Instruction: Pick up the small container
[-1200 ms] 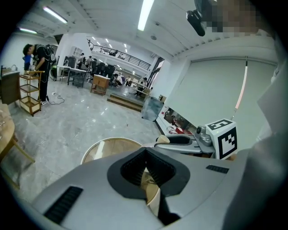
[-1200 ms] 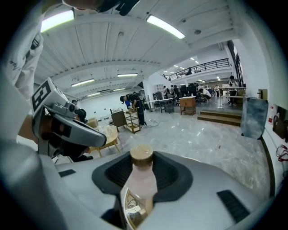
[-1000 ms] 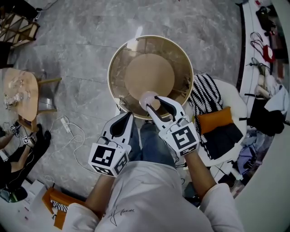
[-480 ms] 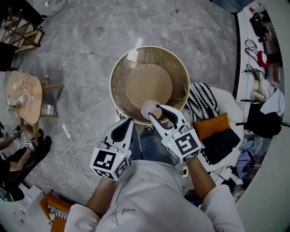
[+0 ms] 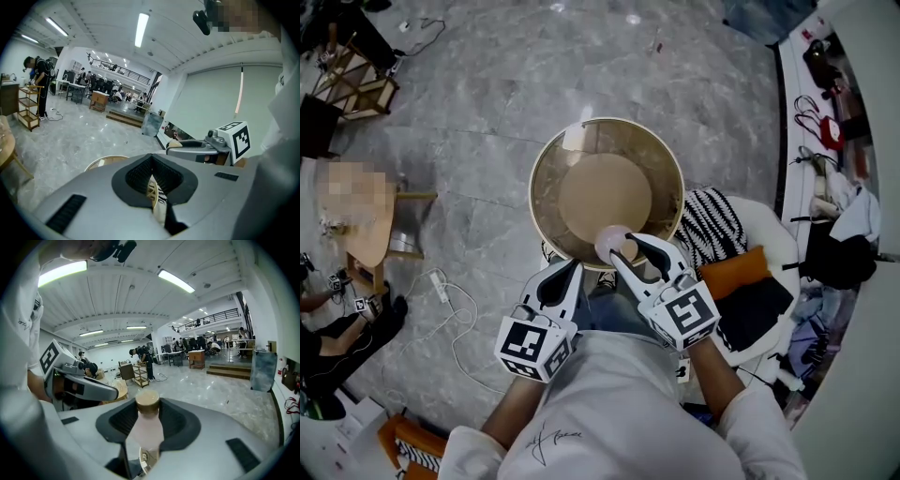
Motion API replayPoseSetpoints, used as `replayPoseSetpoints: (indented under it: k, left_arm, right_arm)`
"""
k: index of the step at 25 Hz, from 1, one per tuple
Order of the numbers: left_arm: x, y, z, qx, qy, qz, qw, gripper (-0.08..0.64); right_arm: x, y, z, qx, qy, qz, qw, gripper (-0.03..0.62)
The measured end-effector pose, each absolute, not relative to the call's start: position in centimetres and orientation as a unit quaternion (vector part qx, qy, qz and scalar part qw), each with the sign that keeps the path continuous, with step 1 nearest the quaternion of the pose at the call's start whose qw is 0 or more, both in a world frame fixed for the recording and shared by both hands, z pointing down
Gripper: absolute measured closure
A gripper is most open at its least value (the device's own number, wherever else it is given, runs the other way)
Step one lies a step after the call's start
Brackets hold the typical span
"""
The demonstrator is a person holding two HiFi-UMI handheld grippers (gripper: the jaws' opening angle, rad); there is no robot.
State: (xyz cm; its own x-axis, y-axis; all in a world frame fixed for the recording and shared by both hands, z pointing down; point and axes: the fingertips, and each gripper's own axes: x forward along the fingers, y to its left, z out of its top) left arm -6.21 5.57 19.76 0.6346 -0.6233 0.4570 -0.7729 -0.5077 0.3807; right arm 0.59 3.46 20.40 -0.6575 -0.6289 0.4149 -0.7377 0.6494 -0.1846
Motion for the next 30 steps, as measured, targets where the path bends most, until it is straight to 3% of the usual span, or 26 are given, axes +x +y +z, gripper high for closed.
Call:
replayPoseSetpoints:
  k: [30]
  left_arm:
    - [-4.1, 9.1, 14.3, 0.886, -0.394, 0.087, 0.231, 0.551]
  right_arm:
    - [5.5, 9.4, 14.6, 0.403, -0.89, 0.159, 0.143, 0.444]
